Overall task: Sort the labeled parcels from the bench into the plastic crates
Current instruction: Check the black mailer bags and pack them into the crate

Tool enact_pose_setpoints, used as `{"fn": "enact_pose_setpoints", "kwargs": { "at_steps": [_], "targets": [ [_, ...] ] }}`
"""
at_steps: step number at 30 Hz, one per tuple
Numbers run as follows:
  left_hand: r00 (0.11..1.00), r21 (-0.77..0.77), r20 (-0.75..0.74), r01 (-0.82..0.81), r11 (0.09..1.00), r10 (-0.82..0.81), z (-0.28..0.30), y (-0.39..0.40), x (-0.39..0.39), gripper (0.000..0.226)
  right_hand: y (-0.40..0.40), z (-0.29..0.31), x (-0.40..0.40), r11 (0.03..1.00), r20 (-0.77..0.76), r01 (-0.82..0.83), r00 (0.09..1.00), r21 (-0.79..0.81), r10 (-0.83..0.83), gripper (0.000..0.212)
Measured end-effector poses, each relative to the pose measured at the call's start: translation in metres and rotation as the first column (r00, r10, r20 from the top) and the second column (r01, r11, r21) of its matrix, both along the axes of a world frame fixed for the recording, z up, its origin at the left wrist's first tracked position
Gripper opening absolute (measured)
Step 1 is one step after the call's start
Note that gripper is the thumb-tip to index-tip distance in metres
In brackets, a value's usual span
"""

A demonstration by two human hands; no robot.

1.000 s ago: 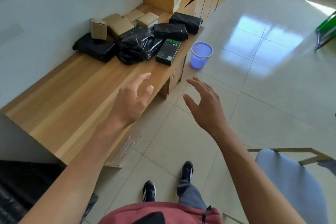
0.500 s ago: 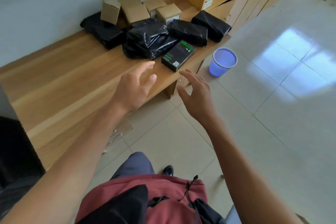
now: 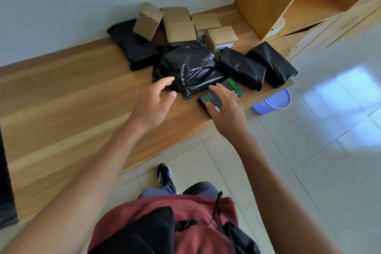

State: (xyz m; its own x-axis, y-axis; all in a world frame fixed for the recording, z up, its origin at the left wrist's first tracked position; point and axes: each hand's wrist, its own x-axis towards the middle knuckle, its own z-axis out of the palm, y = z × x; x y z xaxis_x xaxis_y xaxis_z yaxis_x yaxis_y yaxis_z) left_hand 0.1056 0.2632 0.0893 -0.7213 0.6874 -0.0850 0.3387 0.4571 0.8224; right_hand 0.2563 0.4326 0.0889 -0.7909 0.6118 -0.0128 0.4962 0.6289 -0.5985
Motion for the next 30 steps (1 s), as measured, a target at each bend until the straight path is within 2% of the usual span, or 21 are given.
{"fn": "enact_pose_setpoints", "kwargs": {
  "at_steps": [6,11,18,23,30],
  "targets": [
    [0.998,-0.084,-0.021,-0.053,0.995,0.051,-0.01,0.049,-0.031,0.049,0.049,-0.021,-0.031,0.999,0.074,-0.037,0.996,-0.033,0.039,0.05],
    [0.993,-0.187,-0.094,-0.093,0.978,0.077,-0.037,0.091,-0.06,0.054,0.098,-0.051,-0.067,0.992,0.199,-0.118,0.972,-0.04,0.124,0.057],
    [0.981,-0.38,-0.121,-0.187,0.906,0.151,-0.073,0.147,-0.077,0.071,0.169,-0.083,-0.109,0.966,0.285,-0.251,0.923,-0.061,0.258,0.064],
    [0.956,-0.437,-0.093,-0.291,0.851,0.279,-0.091,0.162,-0.073,0.083,0.218,-0.102,-0.143,0.93,0.331,-0.36,0.871,-0.068,0.362,0.066],
    [0.924,-0.423,0.019,-0.338,0.841,0.381,-0.103,0.166,-0.074,0.078,0.234,-0.122,-0.175,0.908,0.382,-0.406,0.827,-0.104,0.413,0.076]
  ]
}}
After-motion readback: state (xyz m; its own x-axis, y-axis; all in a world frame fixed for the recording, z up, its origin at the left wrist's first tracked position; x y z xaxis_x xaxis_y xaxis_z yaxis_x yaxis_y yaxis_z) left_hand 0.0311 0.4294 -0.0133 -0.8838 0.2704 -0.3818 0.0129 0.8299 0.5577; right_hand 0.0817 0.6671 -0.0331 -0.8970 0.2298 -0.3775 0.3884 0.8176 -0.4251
